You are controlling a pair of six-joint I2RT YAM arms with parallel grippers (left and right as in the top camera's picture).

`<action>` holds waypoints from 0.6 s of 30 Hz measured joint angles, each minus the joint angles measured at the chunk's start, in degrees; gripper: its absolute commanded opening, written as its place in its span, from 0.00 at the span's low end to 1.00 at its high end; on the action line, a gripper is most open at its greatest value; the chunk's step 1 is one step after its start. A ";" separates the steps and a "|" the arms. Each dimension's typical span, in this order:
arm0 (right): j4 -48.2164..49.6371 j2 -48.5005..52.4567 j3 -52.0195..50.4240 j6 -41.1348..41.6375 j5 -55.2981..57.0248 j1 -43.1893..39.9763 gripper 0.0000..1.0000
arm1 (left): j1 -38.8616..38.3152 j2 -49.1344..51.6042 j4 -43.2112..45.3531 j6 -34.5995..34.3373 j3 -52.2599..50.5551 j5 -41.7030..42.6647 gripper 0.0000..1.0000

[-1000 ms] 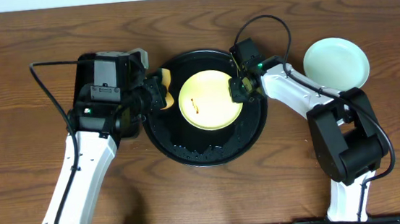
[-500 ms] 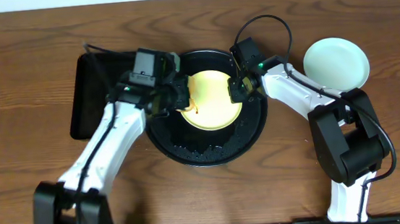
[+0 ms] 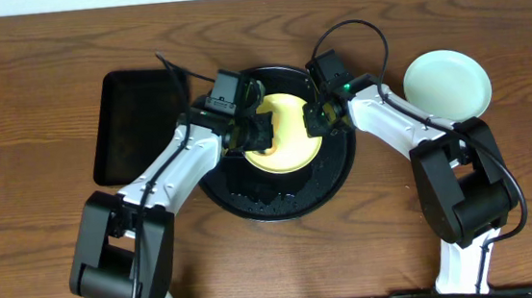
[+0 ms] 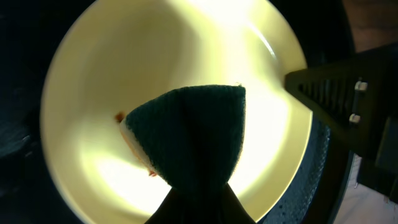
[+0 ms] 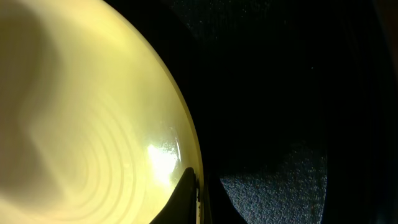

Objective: Clean dirty plates on tray and stack at the side
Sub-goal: 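Scrub the yellow plate with the sponge in the left gripper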

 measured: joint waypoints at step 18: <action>-0.48 0.00 0.00 0.07 -0.02 0.00 0.01 | -0.70 1.84 -0.55 5.57 -0.15 -3.72 0.37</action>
